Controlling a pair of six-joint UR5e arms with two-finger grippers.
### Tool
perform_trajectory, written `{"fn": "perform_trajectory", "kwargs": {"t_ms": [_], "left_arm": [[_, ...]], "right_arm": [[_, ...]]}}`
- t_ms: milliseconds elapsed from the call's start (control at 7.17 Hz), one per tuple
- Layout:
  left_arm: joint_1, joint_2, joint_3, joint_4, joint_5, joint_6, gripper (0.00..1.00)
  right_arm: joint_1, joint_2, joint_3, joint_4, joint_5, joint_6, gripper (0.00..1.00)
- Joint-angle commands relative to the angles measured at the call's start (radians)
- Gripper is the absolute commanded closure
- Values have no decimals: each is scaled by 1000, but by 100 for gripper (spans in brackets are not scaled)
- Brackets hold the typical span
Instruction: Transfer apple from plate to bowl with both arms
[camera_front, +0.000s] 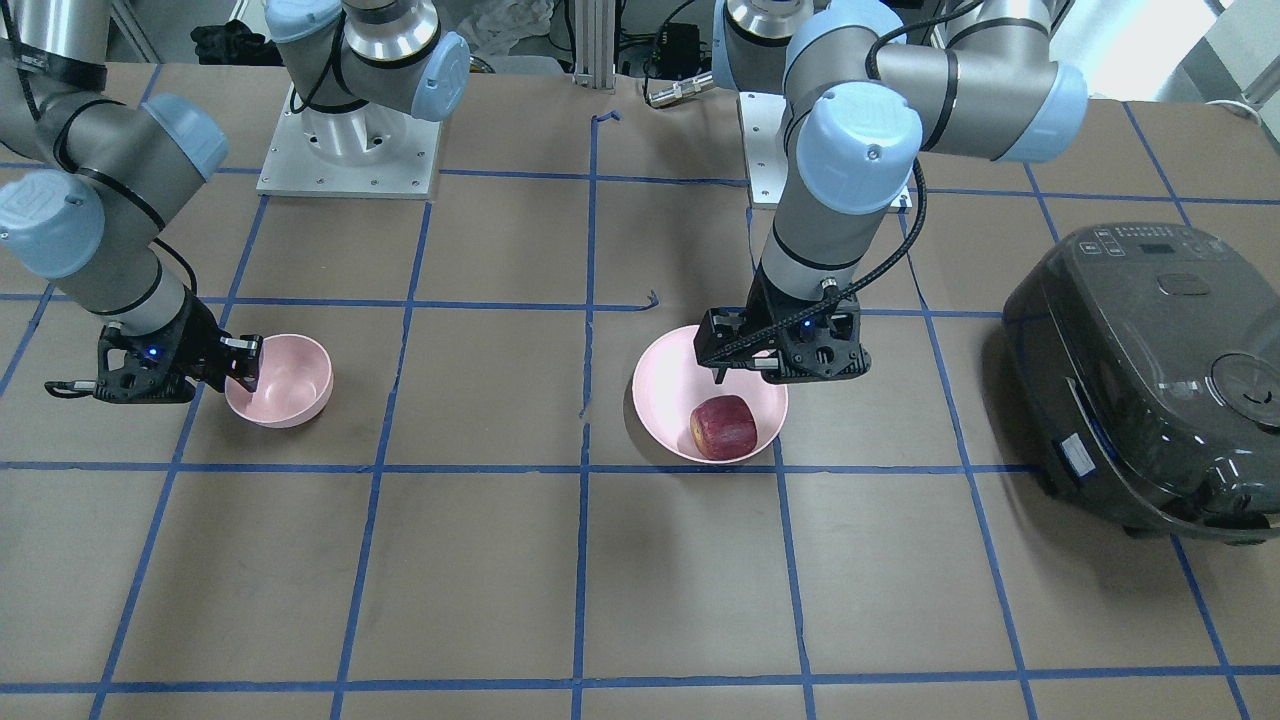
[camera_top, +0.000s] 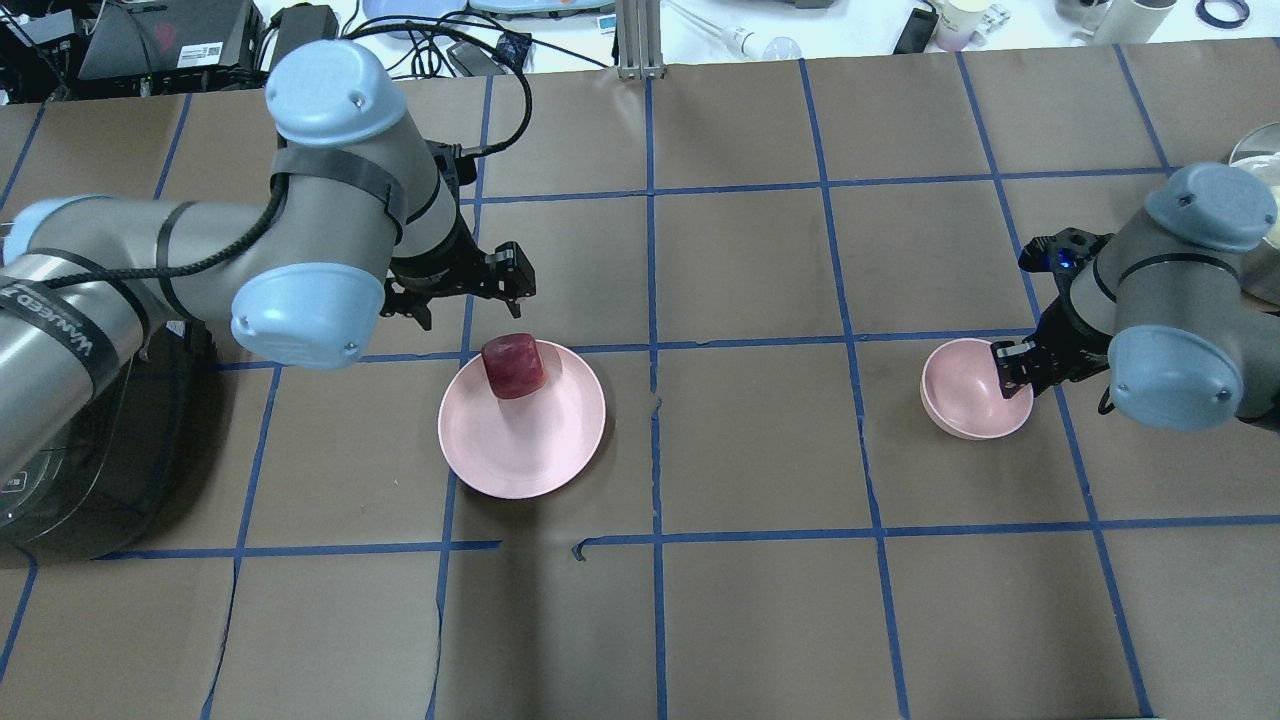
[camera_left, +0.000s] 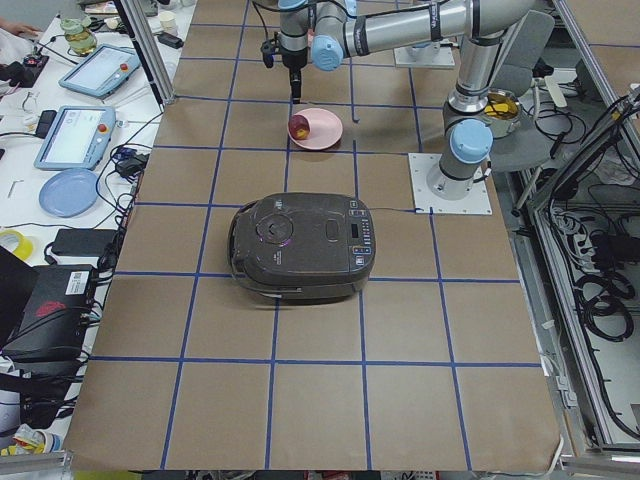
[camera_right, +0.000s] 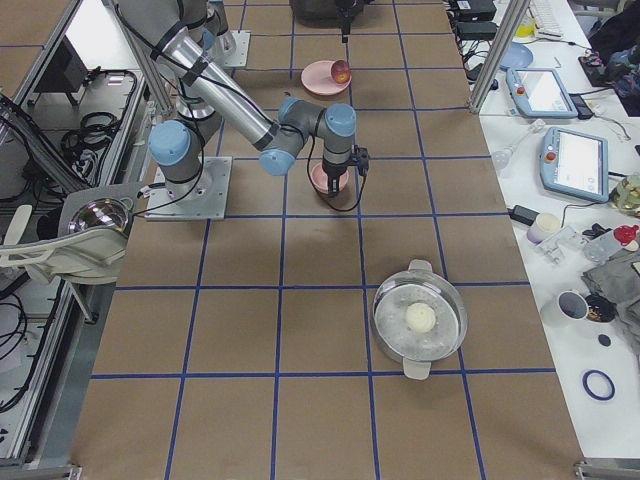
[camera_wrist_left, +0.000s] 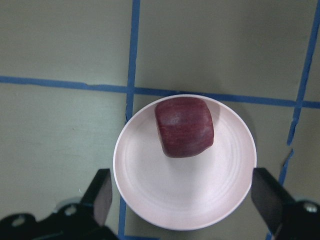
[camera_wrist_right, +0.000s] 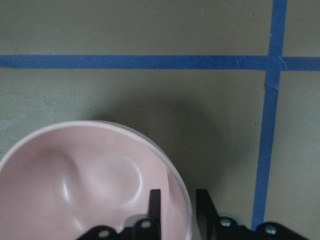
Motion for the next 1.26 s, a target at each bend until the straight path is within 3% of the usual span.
{"fn": "perform_trajectory", "kwargs": {"t_ms": [0, 279, 558, 837, 1116], "left_arm": [[0, -66, -69, 151, -6, -28, 0], [-2, -127, -72, 220, -82, -137, 0], [-6, -140, -81, 217, -41, -123, 0], [-6, -161, -81, 216, -39, -126, 2], [-14, -189, -80, 217, -39, -119, 25]], "right_arm": [[0, -1, -2, 7, -3, -1, 99], [6, -2, -25, 33, 0, 5, 99], [53, 24, -134, 164, 26, 75, 100], [226, 32, -144, 148, 76, 291, 100], [379, 55, -147, 140, 98, 436, 100]]}}
